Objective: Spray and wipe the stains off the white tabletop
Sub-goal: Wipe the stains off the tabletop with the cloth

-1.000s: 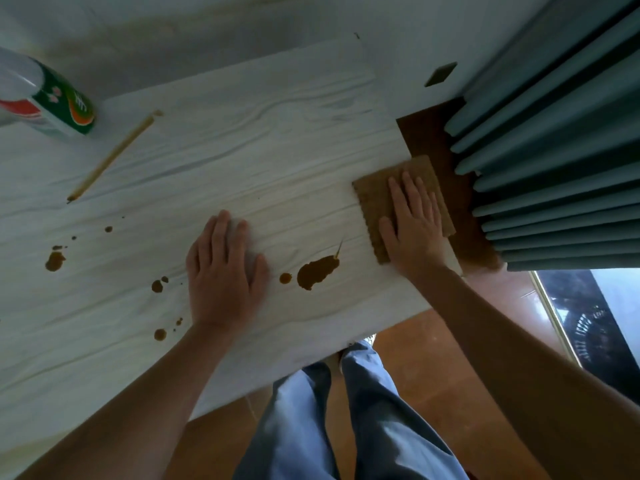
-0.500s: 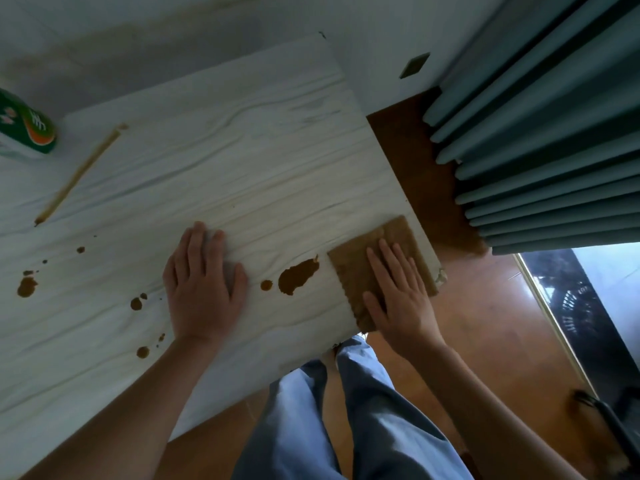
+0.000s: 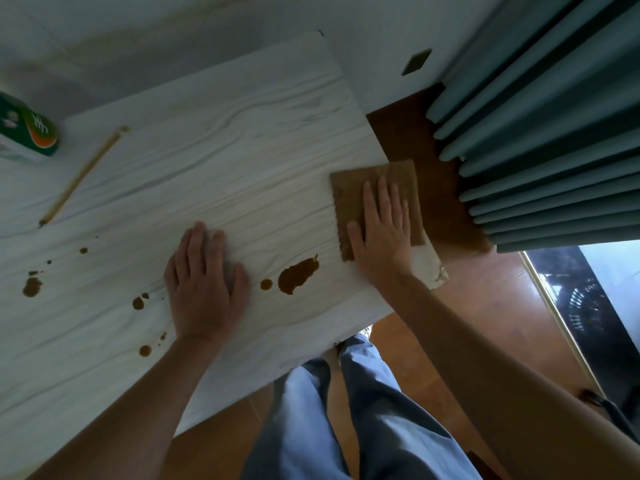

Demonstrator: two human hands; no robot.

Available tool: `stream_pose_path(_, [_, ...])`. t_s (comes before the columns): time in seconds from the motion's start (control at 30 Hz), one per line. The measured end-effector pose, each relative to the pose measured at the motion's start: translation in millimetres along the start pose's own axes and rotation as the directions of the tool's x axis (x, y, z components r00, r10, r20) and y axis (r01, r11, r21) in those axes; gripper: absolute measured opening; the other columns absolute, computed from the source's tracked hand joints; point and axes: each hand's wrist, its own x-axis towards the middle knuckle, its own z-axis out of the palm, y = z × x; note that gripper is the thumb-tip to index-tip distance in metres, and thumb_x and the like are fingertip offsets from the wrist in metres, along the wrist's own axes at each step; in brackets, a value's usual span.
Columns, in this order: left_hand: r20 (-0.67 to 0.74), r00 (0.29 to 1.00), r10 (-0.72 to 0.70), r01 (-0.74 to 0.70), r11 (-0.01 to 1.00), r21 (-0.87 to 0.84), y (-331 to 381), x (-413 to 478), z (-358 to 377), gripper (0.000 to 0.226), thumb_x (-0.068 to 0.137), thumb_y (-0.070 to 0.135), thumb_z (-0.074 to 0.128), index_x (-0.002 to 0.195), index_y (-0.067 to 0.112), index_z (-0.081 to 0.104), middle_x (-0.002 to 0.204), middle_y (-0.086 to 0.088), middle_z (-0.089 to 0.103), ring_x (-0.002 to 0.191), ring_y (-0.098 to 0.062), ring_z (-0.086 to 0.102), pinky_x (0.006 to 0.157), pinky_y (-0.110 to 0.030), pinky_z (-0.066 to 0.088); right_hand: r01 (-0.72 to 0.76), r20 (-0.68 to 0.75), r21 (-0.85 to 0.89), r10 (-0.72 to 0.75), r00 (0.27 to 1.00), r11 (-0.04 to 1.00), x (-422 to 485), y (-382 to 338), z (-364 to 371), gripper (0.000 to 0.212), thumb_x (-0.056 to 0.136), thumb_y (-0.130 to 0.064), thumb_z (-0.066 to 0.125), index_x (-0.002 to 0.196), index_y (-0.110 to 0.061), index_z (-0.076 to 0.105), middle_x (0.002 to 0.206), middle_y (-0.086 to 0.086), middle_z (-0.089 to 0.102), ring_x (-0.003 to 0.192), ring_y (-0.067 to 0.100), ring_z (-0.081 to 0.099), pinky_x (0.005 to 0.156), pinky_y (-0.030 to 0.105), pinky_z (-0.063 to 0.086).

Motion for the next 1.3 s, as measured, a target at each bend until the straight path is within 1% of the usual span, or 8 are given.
stream_pose_path(0.13, [0.001, 1.0, -0.001, 0.001, 1.0, 0.006, -0.1, 0.1, 0.1, 0.062, 0.097, 0.042, 0.042, 0.15, 0.008, 0.046, 0.162, -0.019, 0.036, 0.151, -0.038, 0.032, 0.117, -0.054, 0.028, 0.156, 0.08, -0.024, -0.154, 0.985, 0.987, -70.0, 9.3, 10.3, 0.07, 0.106, -0.05, 0.031, 0.163, -0.02, 0.004, 0.17, 0.004, -0.005, 0.157, 0.022, -0.011, 0.127, 0.045, -0.004])
stream_pose_path(0.27, [-0.009, 1.0, 0.001, -0.001, 1.0, 0.012, -1.3, 1.2, 0.7, 0.061, 0.097, 0.04, 0.044, 0.148, 0.007, 0.047, 0.161, -0.019, 0.038, 0.149, -0.039, 0.034, 0.116, -0.054, 0.03, 0.192, 0.134, -0.01, -0.189, 0.973, 0.981, -112.6, 15.4, 14.2, 0.069, 0.106, -0.049, 0.032, 0.163, -0.022, 0.005, 0.17, 0.002, -0.004, 0.157, 0.021, -0.011, 0.127, 0.045, -0.003])
stream_pose_path(0.4, [-0.012, 1.0, 0.013, -0.012, 1.0, 0.017, -1.6, 0.8, 0.4, 0.061, 0.098, 0.041, 0.045, 0.149, 0.008, 0.046, 0.162, -0.019, 0.037, 0.15, -0.039, 0.033, 0.117, -0.053, 0.028, 0.213, 0.147, -0.049, -0.204, 0.968, 0.976, -81.7, -1.0, 17.6, 0.071, 0.104, -0.051, 0.029, 0.163, -0.022, 0.0, 0.17, 0.004, -0.006, 0.156, 0.021, -0.015, 0.127, 0.046, -0.005])
stream_pose_path(0.63, [0.002, 1.0, 0.005, -0.005, 0.999, 0.032, -4.0, 0.6, 3.5, 0.061, 0.1, 0.044, 0.043, 0.151, 0.011, 0.044, 0.164, -0.017, 0.034, 0.152, -0.036, 0.03, 0.12, -0.05, 0.025, 0.275, 0.065, -0.081, -0.27, 0.961, 0.958, 24.0, -80.9, 19.5, 0.068, 0.104, -0.045, 0.031, 0.163, -0.018, 0.008, 0.17, 0.01, 0.002, 0.157, 0.03, -0.002, 0.127, 0.048, 0.0])
stream_pose_path(0.73, [0.01, 1.0, 0.005, -0.005, 1.0, 0.031, -4.5, 0.6, 3.2, 0.061, 0.101, 0.046, 0.041, 0.151, 0.011, 0.043, 0.165, -0.017, 0.033, 0.152, -0.037, 0.03, 0.121, -0.05, 0.025, 0.281, 0.043, -0.071, -0.279, 0.959, 0.957, 27.8, -94.2, 24.0, 0.067, 0.104, -0.043, 0.031, 0.163, -0.017, 0.01, 0.17, 0.012, 0.004, 0.157, 0.031, 0.0, 0.127, 0.049, 0.002])
stream_pose_path(0.87, [0.012, 1.0, -0.002, 0.001, 1.0, 0.012, -2.1, 0.5, 0.9, 0.062, 0.1, 0.046, 0.04, 0.152, 0.012, 0.043, 0.165, -0.016, 0.033, 0.153, -0.036, 0.029, 0.121, -0.051, 0.025, 0.346, 0.058, -0.059, -0.343, 0.938, 0.936, -7.9, -66.0, 23.8, 0.066, 0.105, -0.043, 0.033, 0.162, -0.018, 0.011, 0.17, 0.009, 0.007, 0.157, 0.028, 0.0, 0.127, 0.047, 0.003])
stream_pose_path(1.1, [0.012, 1.0, 0.006, -0.006, 1.0, 0.021, -1.8, 1.0, -1.6, 0.062, 0.101, 0.046, 0.038, 0.151, 0.011, 0.044, 0.165, -0.017, 0.034, 0.153, -0.036, 0.029, 0.121, -0.049, 0.024, 0.275, 0.142, -0.033, -0.268, 0.953, 0.961, -81.1, 22.4, 4.0, 0.07, 0.103, -0.048, 0.035, 0.163, -0.022, 0.008, 0.171, 0.002, 0.003, 0.157, 0.019, -0.006, 0.127, 0.044, 0.003])
stream_pose_path(1.3, [-0.009, 1.0, 0.003, -0.003, 1.0, 0.004, -1.7, -0.1, -0.6, 0.06, 0.101, 0.044, 0.04, 0.151, 0.01, 0.045, 0.165, -0.016, 0.034, 0.154, -0.034, 0.029, 0.122, -0.049, 0.023, 0.211, 0.064, -0.084, -0.206, 0.976, 0.974, -3.5, 3.4, -4.2, 0.069, 0.104, -0.047, 0.03, 0.162, -0.019, 0.007, 0.17, 0.008, 0.004, 0.157, 0.027, -0.002, 0.127, 0.049, 0.004])
